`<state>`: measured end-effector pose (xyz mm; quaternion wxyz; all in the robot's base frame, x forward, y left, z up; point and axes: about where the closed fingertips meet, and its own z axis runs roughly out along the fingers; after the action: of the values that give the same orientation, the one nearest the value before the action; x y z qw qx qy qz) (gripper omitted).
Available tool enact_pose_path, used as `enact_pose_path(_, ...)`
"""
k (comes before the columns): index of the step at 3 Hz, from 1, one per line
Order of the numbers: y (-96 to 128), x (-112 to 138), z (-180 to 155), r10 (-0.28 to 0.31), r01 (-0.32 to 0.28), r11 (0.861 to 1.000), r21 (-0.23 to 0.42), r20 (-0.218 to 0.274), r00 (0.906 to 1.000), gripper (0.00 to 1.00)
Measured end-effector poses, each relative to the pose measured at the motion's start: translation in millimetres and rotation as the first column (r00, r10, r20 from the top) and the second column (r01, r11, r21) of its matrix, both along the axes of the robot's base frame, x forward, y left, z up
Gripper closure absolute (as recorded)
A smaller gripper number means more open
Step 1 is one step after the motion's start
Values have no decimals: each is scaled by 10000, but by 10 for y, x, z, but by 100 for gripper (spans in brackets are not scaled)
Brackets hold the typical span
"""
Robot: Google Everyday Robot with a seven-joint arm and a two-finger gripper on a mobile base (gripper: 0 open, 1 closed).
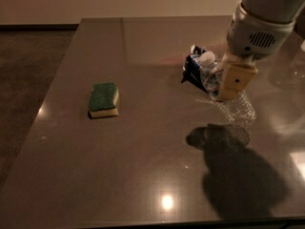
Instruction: Knock water bottle over
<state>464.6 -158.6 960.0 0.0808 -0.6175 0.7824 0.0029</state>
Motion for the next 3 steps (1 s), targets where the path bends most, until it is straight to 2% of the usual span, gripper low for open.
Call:
enact_pose_path(1, -88, 204, -128, 81, -89, 9951, -982, -83, 9999, 100)
enact_pose_path(2, -165, 395, -284, 207, -238, 9812, -1915, -184, 9996, 81)
enact_pose_path(3, -191, 450, -373, 374, -434, 9692, -2426, -291, 9989, 57)
